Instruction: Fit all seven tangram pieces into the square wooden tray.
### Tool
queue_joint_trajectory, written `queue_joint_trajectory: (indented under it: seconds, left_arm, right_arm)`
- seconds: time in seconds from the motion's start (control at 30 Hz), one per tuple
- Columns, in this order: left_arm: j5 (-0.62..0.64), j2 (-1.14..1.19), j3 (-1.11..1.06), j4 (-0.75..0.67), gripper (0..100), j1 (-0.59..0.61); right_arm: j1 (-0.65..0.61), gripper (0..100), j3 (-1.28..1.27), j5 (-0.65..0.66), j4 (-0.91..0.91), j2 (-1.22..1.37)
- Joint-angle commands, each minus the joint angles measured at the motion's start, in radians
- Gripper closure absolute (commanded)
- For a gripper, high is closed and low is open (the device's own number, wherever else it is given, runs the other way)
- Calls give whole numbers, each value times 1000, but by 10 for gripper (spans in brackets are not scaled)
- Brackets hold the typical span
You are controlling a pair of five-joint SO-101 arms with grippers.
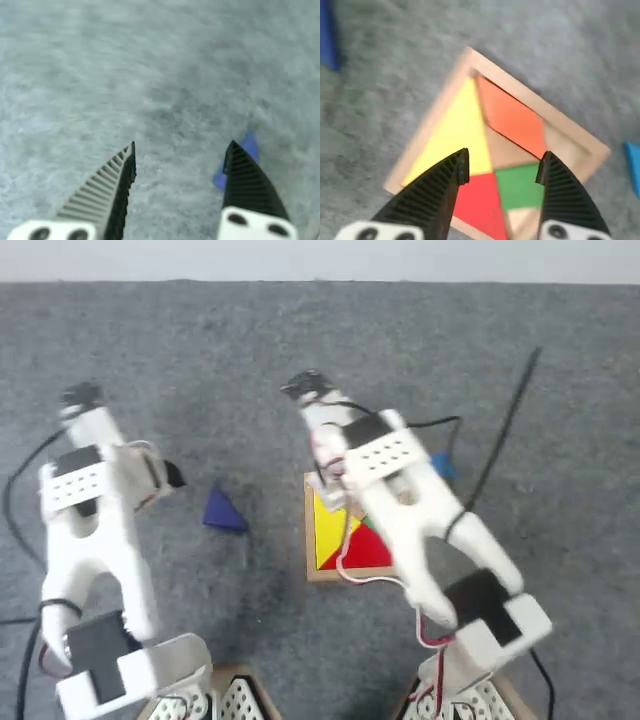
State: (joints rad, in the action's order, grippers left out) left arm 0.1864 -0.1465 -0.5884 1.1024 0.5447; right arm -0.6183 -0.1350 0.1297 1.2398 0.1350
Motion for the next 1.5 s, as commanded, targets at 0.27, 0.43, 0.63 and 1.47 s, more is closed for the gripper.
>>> queue_joint_trajectory:
  seconds: [0.27,0.43,0.63,1.47]
  left_arm:
    - [29,-52,-25,-31,724,-166]
    - [31,-52,-88,-95,724,-270]
    - [28,-52,-117,-129,724,-315]
    - [21,-52,-119,-126,724,-310]
  right_arm:
    - [377,762,54,40,85,-156]
    - [538,760,34,256,108,-206]
    - [565,760,38,295,81,-99]
    - [573,764,173,931,-113,308]
